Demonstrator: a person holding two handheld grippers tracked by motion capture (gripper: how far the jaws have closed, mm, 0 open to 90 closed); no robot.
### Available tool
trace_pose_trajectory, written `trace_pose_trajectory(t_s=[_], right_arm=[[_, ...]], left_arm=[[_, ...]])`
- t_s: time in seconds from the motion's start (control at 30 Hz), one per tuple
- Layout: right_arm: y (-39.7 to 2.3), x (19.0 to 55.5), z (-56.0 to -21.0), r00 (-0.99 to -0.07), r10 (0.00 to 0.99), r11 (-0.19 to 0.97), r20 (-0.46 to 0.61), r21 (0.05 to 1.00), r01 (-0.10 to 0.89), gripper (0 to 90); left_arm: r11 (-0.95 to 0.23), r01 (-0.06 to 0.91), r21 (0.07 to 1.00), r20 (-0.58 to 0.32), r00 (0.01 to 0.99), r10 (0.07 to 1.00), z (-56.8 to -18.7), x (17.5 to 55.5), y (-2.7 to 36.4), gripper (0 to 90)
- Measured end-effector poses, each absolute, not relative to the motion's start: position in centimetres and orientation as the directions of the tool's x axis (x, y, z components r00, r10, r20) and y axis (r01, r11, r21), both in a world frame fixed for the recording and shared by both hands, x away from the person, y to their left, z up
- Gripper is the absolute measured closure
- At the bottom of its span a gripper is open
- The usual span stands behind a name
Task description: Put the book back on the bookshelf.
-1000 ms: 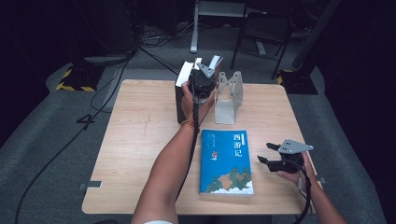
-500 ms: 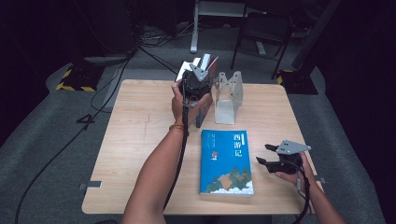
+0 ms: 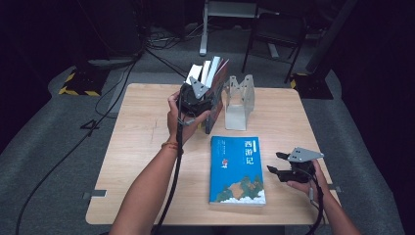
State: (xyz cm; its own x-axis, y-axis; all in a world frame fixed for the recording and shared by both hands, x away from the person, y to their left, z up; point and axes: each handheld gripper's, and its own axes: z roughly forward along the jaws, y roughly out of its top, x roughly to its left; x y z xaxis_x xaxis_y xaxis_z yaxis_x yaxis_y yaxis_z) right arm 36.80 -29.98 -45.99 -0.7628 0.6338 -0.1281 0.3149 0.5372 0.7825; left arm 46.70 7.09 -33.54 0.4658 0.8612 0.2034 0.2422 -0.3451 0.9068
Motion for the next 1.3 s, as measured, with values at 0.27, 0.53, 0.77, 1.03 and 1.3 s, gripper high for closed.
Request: trace_pose_trajectory(t_s=[0.27,0.53,0.77,1.03,1.3], right_arm=[[-30.2,36.9,-46.0,-0.76,0.637,0.54,-0.128,0.778,0.322,36.0],[-30.1,36.8,-45.9,-0.762,0.633,0.546,-0.135,0.776,0.316,36.0],[-30.3,36.6,-45.8,-0.779,0.614,0.562,-0.132,0.766,0.313,35.6],[-30.1,36.1,-45.5,-0.811,0.569,0.606,-0.134,0.735,0.304,34.0],[-29.8,34.7,-45.9,-0.843,0.529,0.624,-0.096,0.717,0.31,29.0]], left_arm=[[-0.365,0.211,0.907,0.195,0.557,0.807,-34.2,44.1,8.8,37.6],[-0.416,0.235,0.879,0.185,0.636,0.75,-36.3,41.6,10.0,33.1],[-0.457,0.267,0.848,0.155,0.701,0.696,-38.4,39.9,10.6,28.2],[-0.542,0.292,0.788,0.113,0.797,0.593,-42.3,36.9,11.1,25.3],[-0.625,0.292,0.724,0.102,0.851,0.515,-45.6,34.0,11.7,23.1]])
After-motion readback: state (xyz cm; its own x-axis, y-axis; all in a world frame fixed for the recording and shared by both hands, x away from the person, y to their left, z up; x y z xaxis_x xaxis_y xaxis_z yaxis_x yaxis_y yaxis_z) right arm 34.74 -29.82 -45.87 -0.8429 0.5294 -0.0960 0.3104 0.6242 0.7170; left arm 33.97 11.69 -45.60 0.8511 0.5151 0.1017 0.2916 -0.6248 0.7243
